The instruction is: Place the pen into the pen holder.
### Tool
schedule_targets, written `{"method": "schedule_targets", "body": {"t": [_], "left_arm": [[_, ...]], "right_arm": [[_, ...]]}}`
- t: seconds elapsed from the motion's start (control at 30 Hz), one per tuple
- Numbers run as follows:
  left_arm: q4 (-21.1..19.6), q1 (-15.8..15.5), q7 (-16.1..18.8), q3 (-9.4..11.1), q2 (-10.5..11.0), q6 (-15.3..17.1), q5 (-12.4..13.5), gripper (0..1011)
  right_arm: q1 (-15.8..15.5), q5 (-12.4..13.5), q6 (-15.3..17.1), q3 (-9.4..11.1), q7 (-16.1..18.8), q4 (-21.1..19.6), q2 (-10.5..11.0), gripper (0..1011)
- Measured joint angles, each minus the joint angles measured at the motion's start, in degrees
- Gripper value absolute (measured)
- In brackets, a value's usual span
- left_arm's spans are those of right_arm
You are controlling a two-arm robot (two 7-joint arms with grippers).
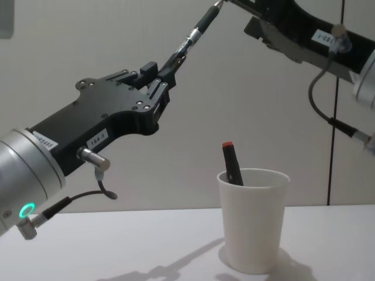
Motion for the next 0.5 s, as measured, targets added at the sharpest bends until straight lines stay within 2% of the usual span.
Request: {"method": "schedule_targets", "body": {"t": [0.23, 0.5], "left_arm": [[0.0, 0.0, 0.0, 0.0, 0.0, -0.1, 0.0, 186], [0.0, 0.1, -0.1, 0.0, 0.1, -0.1, -0.1, 185]], "right_arm": [[0.2, 1.6, 1.4, -0.1, -1.3, 0.3, -0.1, 1001], [0.3, 6.3, 3.8, -0.1, -4.1, 1.1, -0.7, 1001]]}}
